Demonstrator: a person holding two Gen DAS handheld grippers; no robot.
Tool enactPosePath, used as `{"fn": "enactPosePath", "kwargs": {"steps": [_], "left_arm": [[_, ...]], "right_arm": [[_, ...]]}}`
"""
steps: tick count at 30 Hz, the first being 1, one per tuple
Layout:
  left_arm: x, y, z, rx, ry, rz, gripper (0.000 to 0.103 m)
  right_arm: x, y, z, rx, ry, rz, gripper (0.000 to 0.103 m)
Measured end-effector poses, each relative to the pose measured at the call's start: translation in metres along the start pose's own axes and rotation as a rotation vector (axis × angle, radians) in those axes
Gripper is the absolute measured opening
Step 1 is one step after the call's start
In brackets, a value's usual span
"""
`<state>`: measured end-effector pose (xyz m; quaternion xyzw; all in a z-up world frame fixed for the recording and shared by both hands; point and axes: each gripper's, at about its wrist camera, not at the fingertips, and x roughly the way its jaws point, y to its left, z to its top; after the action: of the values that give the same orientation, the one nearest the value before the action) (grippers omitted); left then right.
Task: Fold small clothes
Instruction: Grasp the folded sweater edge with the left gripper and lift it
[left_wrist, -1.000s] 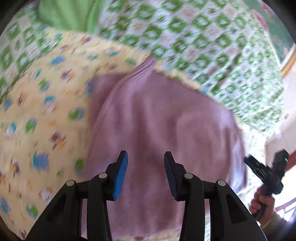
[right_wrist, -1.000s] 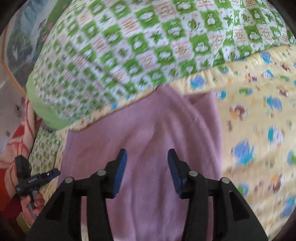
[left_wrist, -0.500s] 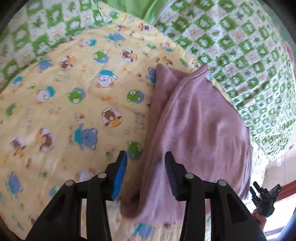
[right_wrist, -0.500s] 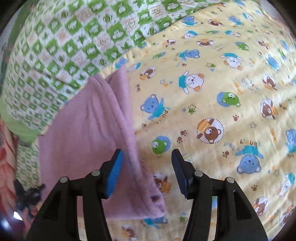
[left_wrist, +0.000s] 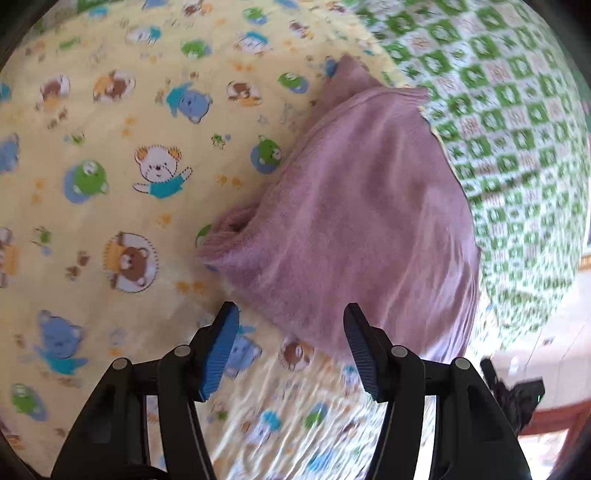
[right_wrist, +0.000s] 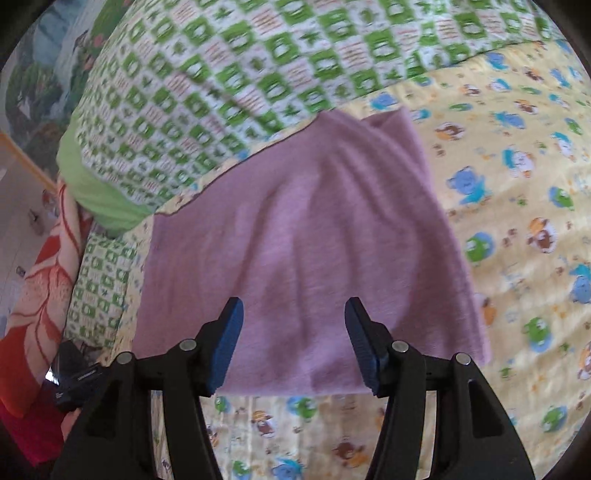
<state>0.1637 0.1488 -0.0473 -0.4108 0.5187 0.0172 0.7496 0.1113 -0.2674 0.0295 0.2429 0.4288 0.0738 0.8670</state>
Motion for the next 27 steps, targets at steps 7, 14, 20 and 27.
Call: {"fn": "enactPosePath", "kwargs": {"steps": [7,14,20,27], "left_arm": [[0.021,-0.003,0.023,-0.094,-0.085,-0.052,0.049],[0.016,-0.058,0.019,0.106,-0.161,-0.007,0.011],[0.01,-0.152,-0.017,0.415,-0.19,-0.054,0.009],[0.062,-0.204,-0.058,0.58,-0.102,-0.032,0.007]], "right_arm": [[0.011,0.021,-0.003,-0.055,0.047,0.018,0.059],[0.017,0.013,0.002,-0.041,0.073,0.003,0.059],[0.041,0.029,0.039,-0.06,0.129,0.087,0.059],[0.116,0.067,0.104,-0.045,0.364,0.257,0.075]]}}
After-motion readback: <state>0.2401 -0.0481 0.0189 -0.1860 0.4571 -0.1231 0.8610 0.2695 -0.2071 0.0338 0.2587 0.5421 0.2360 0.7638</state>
